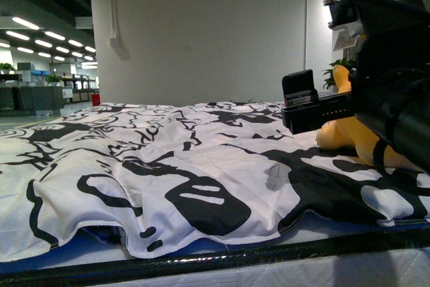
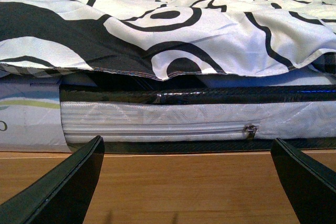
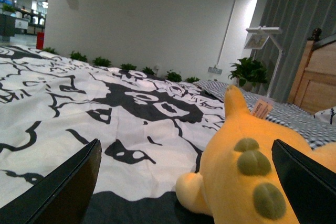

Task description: Put away toys

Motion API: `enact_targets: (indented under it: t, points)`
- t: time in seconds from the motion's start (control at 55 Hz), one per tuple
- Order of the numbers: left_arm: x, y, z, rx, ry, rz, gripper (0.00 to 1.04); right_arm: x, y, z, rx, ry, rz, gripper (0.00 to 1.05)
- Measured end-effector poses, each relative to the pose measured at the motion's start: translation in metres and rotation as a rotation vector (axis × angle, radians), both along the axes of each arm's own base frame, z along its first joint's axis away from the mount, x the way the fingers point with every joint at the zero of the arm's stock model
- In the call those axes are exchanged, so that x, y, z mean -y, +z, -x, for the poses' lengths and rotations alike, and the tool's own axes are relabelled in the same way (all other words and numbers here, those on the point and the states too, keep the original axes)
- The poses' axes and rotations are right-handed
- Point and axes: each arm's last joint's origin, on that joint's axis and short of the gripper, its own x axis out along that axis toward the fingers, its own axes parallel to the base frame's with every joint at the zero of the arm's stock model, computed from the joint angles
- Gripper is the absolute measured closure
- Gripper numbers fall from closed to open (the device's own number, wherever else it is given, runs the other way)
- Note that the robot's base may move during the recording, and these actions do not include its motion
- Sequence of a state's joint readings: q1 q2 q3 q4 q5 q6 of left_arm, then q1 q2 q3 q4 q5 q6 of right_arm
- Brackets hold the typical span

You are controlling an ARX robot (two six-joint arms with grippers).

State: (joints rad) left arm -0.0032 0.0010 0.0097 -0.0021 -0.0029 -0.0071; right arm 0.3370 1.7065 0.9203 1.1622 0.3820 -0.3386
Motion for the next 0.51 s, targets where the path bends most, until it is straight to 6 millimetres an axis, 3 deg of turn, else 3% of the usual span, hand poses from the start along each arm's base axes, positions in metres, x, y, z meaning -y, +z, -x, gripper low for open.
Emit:
enact_targets:
  t: [0.509]
  points:
    - [0.000, 0.000, 0.000, 0.000, 0.000, 0.000, 0.06, -0.014, 0.004, -0.040, 0.008, -0.097, 0.121, 0.07]
